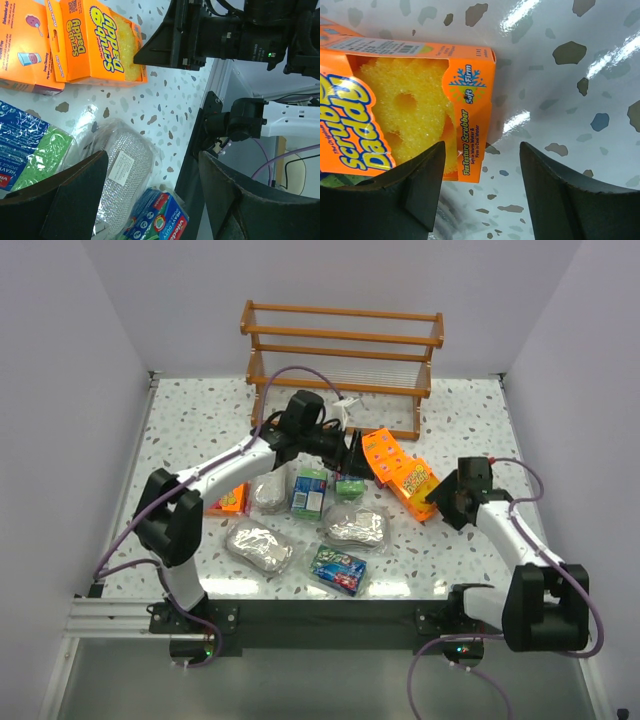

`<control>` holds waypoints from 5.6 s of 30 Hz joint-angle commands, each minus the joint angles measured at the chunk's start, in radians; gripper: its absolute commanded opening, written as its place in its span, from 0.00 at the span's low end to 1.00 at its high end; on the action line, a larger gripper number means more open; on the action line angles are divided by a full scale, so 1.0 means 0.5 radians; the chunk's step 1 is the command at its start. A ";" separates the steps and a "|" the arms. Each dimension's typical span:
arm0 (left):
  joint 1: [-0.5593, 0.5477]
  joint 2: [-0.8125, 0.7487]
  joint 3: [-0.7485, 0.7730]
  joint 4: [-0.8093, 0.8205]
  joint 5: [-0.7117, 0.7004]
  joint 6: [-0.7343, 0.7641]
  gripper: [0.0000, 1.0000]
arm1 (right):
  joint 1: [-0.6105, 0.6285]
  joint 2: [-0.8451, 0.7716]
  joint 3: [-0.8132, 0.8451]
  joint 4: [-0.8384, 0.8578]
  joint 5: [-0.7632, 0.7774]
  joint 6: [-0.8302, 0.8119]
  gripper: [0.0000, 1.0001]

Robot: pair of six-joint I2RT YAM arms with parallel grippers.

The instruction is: Place and organize the cleaning sponges onto the shelf

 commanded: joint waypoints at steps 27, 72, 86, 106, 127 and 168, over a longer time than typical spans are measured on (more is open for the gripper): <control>0.075 -0.205 0.070 -0.097 -0.139 -0.004 0.86 | -0.204 -0.270 0.011 -0.038 -0.308 -0.155 0.00; 0.155 -0.358 -0.071 -0.051 -0.317 -0.249 0.63 | 0.204 0.043 0.852 -0.168 -1.268 -0.591 0.00; 0.219 -0.437 -0.243 0.023 -0.388 -0.277 0.00 | 0.204 0.061 0.833 -0.198 -1.195 -0.460 0.43; 0.918 -0.745 -1.335 1.583 -0.808 -1.356 0.00 | 0.038 -0.040 0.815 -0.269 -1.007 -0.220 0.98; 0.900 0.111 -1.412 2.616 -1.686 -2.246 0.00 | -0.008 -0.037 0.803 -0.355 -1.093 -0.318 0.98; 0.814 0.826 -0.409 1.852 -1.999 -2.421 0.00 | -0.100 0.248 0.732 -0.119 -1.118 -0.281 0.98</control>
